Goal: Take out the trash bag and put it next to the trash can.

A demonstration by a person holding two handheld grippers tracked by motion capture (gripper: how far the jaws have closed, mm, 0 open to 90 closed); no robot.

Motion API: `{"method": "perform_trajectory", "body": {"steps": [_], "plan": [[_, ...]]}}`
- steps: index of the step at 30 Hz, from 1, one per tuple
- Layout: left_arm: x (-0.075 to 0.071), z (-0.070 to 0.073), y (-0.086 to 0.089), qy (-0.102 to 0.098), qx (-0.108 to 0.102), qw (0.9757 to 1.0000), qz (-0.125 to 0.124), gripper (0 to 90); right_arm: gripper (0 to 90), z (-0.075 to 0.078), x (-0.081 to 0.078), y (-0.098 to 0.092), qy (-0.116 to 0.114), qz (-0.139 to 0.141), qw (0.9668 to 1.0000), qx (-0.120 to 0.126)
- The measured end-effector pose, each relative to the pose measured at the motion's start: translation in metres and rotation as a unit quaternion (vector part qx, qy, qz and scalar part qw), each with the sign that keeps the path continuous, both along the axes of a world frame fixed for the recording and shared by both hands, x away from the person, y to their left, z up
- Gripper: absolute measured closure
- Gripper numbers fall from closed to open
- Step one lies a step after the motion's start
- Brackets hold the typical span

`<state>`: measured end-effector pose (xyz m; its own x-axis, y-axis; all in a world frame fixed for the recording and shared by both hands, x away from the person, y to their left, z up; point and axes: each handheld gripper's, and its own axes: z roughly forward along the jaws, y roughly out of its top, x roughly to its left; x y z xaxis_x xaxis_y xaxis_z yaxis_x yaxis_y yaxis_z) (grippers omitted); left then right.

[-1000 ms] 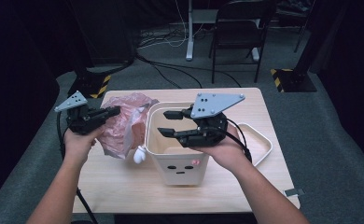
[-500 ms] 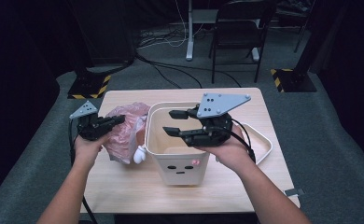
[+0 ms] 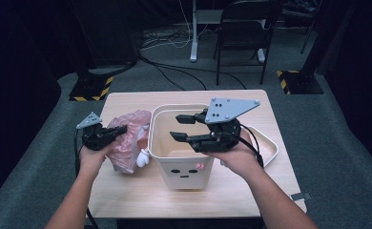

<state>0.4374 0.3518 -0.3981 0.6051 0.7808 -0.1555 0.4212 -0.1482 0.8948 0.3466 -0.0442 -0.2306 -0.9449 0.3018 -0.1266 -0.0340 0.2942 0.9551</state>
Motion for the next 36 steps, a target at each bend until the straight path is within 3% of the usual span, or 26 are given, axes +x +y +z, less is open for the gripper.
{"method": "perform_trajectory", "body": {"steps": [11, 17, 20, 28, 30, 31, 33, 34, 36], "plan": [[-0.001, -0.025, 0.005, 0.025, 0.015, 0.9995, 0.014, 84.1, 53.1, -0.003, -0.002, -0.005, 0.000, -0.004, 1.0000, -0.002], [-0.002, -0.033, 0.008, 0.027, 0.008, 0.9994, 0.022, 79.7, 53.1, -0.004, -0.003, -0.006, 0.001, -0.002, 1.0000, -0.002], [-0.004, -0.035, 0.010, 0.025, -0.003, 0.9995, 0.021, 72.2, 53.1, -0.005, -0.003, -0.006, 0.000, -0.002, 1.0000, -0.002], [-0.013, -0.031, 0.010, 0.012, 0.008, 0.9997, 0.021, 59.0, 53.2, -0.004, -0.004, -0.008, -0.002, -0.004, 1.0000, -0.002], [-0.016, -0.030, 0.010, 0.007, 0.012, 0.9996, 0.024, 48.2, 53.1, -0.004, -0.004, -0.008, -0.001, -0.004, 1.0000, -0.002], [-0.018, -0.030, 0.009, 0.002, 0.017, 0.9994, 0.029, 48.2, 53.1, -0.004, -0.004, -0.008, -0.001, -0.004, 1.0000, -0.002], [-0.021, -0.029, 0.009, -0.007, 0.024, 0.9990, 0.036, 39.5, 53.2, -0.004, -0.004, -0.008, -0.002, -0.005, 1.0000, -0.002], [-0.023, -0.030, 0.010, -0.013, 0.023, 0.9990, 0.035, 32.0, 53.1, -0.004, -0.005, -0.009, -0.003, -0.006, 1.0000, -0.002], [-0.025, -0.031, 0.010, -0.021, 0.021, 0.9990, 0.032, 26.5, 53.1, -0.005, -0.004, -0.010, -0.003, -0.007, 1.0000, -0.002]]}}
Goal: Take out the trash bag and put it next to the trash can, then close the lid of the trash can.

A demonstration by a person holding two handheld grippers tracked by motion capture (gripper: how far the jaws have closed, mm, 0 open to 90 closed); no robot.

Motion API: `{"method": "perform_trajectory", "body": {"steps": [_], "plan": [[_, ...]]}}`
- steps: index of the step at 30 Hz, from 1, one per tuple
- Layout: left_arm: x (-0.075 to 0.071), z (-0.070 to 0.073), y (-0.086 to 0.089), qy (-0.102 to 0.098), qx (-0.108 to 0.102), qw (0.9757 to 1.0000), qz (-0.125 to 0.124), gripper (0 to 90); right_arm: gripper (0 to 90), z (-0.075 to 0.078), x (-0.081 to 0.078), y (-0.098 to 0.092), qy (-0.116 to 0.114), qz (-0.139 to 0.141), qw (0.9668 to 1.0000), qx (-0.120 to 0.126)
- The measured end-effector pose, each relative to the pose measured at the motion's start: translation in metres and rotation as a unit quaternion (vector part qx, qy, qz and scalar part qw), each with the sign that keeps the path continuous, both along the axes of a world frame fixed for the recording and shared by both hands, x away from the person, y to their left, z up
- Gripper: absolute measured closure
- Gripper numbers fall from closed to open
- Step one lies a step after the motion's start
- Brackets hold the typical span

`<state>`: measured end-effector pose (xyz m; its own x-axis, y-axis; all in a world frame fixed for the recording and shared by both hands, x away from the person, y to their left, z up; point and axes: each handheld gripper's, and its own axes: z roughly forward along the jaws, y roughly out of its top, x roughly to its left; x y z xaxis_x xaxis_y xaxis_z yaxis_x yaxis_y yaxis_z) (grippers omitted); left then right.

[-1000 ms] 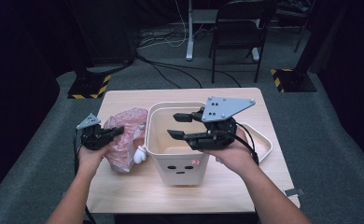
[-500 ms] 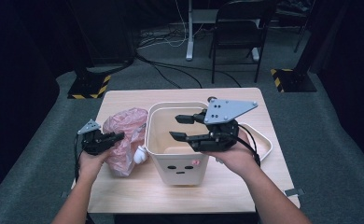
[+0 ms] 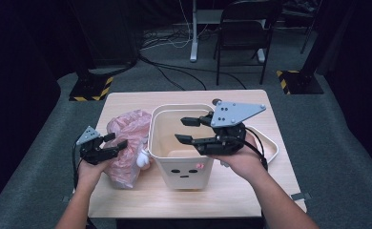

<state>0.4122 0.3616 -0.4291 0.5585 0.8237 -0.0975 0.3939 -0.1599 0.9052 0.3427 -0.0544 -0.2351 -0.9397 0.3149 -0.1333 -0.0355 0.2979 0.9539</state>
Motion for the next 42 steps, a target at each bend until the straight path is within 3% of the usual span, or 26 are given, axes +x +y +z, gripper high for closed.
{"method": "perform_trajectory", "body": {"steps": [5, 13, 22, 25, 35, 42], "plan": [[-0.005, -0.004, -0.002, -0.002, -0.002, 1.0000, -0.003, 24.4, 53.0, -0.001, 0.001, -0.001, 0.002, -0.001, 1.0000, -0.001], [-0.010, -0.007, 0.000, -0.014, 0.001, 0.9998, 0.013, 22.1, 53.0, -0.003, 0.000, -0.002, 0.002, -0.003, 1.0000, -0.003], [-0.021, -0.006, 0.005, -0.020, -0.013, 0.9996, 0.018, 21.2, 53.0, -0.003, 0.000, -0.004, 0.001, -0.003, 1.0000, 0.000], [-0.024, -0.006, 0.007, -0.022, -0.007, 0.9995, 0.021, 20.5, 52.9, -0.004, 0.000, -0.005, 0.002, -0.005, 1.0000, -0.001], [-0.030, -0.003, 0.014, -0.020, -0.013, 0.9994, 0.024, 19.0, 51.2, -0.002, 0.000, -0.020, -0.003, -0.018, 0.9998, 0.001], [-0.034, 0.001, 0.019, -0.020, -0.018, 0.9993, 0.026, 20.0, 50.9, -0.014, 0.003, -0.037, 0.007, -0.035, 0.9993, 0.005]]}}
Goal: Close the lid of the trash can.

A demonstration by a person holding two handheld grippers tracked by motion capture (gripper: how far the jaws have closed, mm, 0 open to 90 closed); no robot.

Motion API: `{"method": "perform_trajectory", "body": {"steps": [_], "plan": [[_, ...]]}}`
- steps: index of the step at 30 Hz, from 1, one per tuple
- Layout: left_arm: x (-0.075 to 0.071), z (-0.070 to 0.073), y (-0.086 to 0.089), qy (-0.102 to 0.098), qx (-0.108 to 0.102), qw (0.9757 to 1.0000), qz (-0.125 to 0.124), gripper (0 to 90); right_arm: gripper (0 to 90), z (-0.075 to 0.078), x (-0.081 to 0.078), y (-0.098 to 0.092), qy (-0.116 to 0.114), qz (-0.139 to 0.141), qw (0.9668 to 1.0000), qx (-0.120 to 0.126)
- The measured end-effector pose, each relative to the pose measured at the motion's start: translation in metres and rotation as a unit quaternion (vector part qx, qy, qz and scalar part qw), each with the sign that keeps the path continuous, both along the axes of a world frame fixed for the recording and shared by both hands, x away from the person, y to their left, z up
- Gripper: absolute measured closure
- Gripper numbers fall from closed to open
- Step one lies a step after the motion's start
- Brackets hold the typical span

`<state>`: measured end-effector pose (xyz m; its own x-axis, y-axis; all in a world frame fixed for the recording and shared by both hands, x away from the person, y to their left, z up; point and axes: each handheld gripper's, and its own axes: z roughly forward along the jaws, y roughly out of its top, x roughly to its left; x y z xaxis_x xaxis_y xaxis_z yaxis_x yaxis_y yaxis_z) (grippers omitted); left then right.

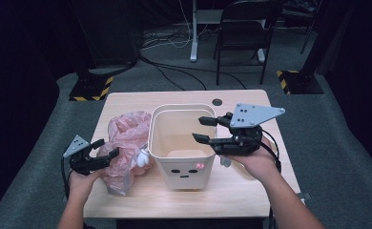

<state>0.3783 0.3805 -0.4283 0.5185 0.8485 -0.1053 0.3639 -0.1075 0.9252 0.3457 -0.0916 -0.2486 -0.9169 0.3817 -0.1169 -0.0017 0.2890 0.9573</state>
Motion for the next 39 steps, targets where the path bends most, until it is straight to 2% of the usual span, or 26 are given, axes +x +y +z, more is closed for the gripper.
{"method": "perform_trajectory", "body": {"steps": [5, 9, 13, 18, 21, 29, 33, 39], "plan": [[-0.002, 0.000, 0.001, -0.002, -0.004, 1.0000, -0.008, 18.8, 50.7, -0.006, 0.001, -0.017, 0.003, -0.021, 0.9997, 0.011], [-0.001, -0.001, 0.000, 0.001, -0.012, 0.9996, -0.024, 18.8, 50.6, -0.007, 0.002, -0.025, 0.003, -0.032, 0.9993, 0.017], [-0.002, 0.000, -0.001, -0.003, -0.010, 0.9992, -0.038, 19.1, 50.5, -0.010, 0.001, -0.033, 0.002, -0.047, 0.9987, 0.018], [-0.001, -0.002, -0.002, 0.002, -0.009, 0.9988, -0.049, 19.6, 50.5, -0.014, 0.002, -0.047, 0.003, -0.066, 0.9976, 0.024], [-0.001, -0.003, -0.004, 0.003, -0.009, 0.9987, -0.051, 19.6, 50.5, -0.019, 0.003, -0.055, 0.005, -0.080, 0.9965, 0.025], [0.000, -0.004, -0.004, 0.003, -0.007, 0.9989, -0.046, 20.0, 50.5, -0.026, 0.003, -0.062, 0.004, -0.097, 0.9951, 0.021], [0.000, -0.006, -0.004, 0.006, 0.000, 0.9992, -0.038, 20.7, 50.5, -0.029, 0.004, -0.065, 0.000, -0.106, 0.9942, 0.020], [0.000, -0.007, -0.005, 0.003, 0.001, 0.9993, -0.037, 21.4, 50.5, -0.044, 0.008, -0.069, 0.002, -0.128, 0.9917, 0.008]]}}
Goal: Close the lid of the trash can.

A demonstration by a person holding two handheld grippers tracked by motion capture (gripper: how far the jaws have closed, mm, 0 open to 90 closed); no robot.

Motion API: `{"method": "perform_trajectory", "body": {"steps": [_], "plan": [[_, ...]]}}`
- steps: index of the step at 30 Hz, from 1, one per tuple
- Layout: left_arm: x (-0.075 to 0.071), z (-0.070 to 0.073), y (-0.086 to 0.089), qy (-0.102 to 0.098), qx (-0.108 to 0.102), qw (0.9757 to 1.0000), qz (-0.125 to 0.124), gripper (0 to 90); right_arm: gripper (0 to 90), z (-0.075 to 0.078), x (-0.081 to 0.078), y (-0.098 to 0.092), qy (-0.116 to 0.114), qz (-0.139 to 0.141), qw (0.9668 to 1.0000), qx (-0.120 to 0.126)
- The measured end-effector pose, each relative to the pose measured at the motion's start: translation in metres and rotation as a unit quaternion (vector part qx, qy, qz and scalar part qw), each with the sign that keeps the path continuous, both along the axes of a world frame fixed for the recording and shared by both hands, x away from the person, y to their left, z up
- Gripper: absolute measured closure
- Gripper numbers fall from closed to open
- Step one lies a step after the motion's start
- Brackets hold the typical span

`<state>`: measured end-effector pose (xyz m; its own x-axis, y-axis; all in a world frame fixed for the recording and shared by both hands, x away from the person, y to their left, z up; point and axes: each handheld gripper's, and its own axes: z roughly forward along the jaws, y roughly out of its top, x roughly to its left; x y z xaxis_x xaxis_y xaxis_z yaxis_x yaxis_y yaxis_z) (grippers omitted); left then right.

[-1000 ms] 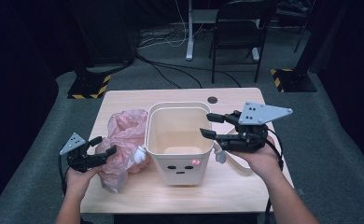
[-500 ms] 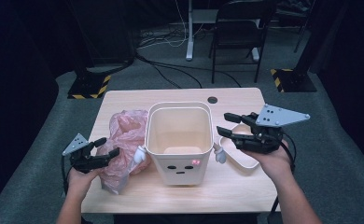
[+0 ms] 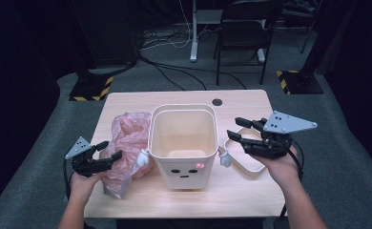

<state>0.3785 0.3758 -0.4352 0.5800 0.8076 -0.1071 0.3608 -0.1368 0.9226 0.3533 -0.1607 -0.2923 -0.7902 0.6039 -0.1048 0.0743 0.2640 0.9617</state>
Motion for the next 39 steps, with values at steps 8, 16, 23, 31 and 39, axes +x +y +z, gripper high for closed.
{"method": "perform_trajectory", "body": {"steps": [8, 16, 23, 31, 39], "plan": [[0.000, -0.001, 0.000, 0.003, 0.000, 1.0000, 0.003, 21.8, 50.7, -0.028, 0.007, -0.008, 0.022, -0.017, 0.9996, -0.001], [0.000, -0.001, 0.000, 0.001, -0.004, 1.0000, 0.001, 22.0, 50.7, -0.057, 0.014, -0.012, 0.031, -0.033, 0.9989, -0.013], [0.000, -0.001, 0.000, 0.000, -0.005, 1.0000, 0.001, 22.1, 50.7, -0.076, 0.019, -0.015, 0.035, -0.040, 0.9984, -0.019], [-0.001, 0.000, 0.000, -0.004, -0.003, 0.9999, -0.012, 21.9, 50.8, -0.098, 0.024, -0.020, 0.051, -0.051, 0.9972, -0.020], [0.000, -0.002, 0.000, -0.003, -0.005, 0.9999, -0.011, 21.9, 50.7, -0.117, 0.032, -0.030, 0.064, -0.072, 0.9949, -0.031]]}}
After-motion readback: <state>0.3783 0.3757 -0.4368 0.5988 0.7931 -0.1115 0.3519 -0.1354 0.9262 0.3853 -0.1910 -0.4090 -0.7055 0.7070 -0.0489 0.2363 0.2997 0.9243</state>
